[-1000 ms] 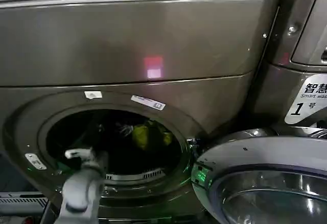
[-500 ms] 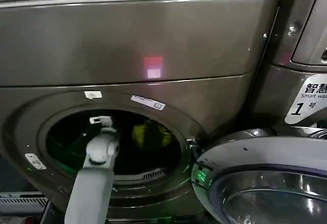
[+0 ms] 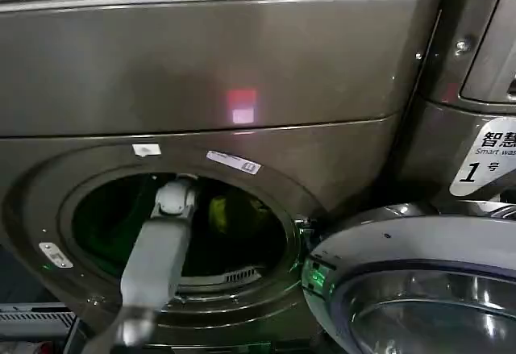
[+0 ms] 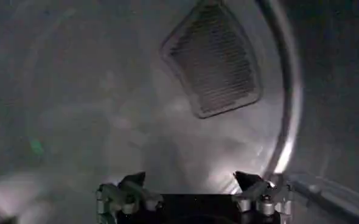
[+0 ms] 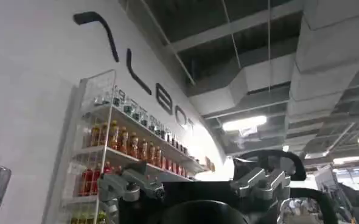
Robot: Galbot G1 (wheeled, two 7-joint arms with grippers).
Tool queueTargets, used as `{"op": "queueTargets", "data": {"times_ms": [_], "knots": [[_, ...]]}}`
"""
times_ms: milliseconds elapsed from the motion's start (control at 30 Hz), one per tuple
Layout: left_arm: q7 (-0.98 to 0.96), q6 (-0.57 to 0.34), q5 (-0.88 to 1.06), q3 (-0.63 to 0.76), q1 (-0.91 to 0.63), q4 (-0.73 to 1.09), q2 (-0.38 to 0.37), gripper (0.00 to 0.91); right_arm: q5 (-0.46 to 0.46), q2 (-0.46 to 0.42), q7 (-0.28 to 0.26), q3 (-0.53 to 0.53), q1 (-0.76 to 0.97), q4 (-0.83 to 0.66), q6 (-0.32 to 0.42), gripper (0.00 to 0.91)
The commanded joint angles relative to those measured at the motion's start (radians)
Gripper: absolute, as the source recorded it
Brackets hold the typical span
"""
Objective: Grasp the clothes from the dryer.
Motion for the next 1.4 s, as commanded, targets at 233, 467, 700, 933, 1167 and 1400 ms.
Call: {"op": "queueTargets", "data": {"times_ms": [233, 467, 700, 933, 1167, 1400], "knots": [[0.6, -0.159, 0.186, 0.325, -0.293, 0.529, 0.02, 0.907, -0.002, 0.006, -0.001, -0.005, 0.007, 0.004, 0.002, 0.907], [0.701, -0.199, 0.486, 0.448, -0.402, 0.671, -0.015, 0.907, -0.004, 0.012, -0.001, -0.02, 0.02, 0.011, 0.002, 0.907], [0.769, -0.181, 0.659, 0.529, -0.476, 0.744, -0.031, 0.907, -0.006, 0.023, -0.001, -0.037, 0.032, 0.023, 0.002, 0.907], [0.78, -0.138, 0.705, 0.575, -0.475, 0.793, -0.049, 0.907, -0.007, 0.03, -0.001, -0.047, 0.042, 0.031, 0.002, 0.907], [0.778, -0.141, 0.682, 0.604, -0.447, 0.819, -0.064, 0.466, -0.007, 0.032, -0.001, -0.045, 0.041, 0.031, 0.002, 0.907], [0.785, -0.16, 0.668, 0.602, -0.44, 0.813, -0.065, 0.0, -0.007, 0.033, -0.002, -0.041, 0.036, 0.026, 0.003, 0.907]]}}
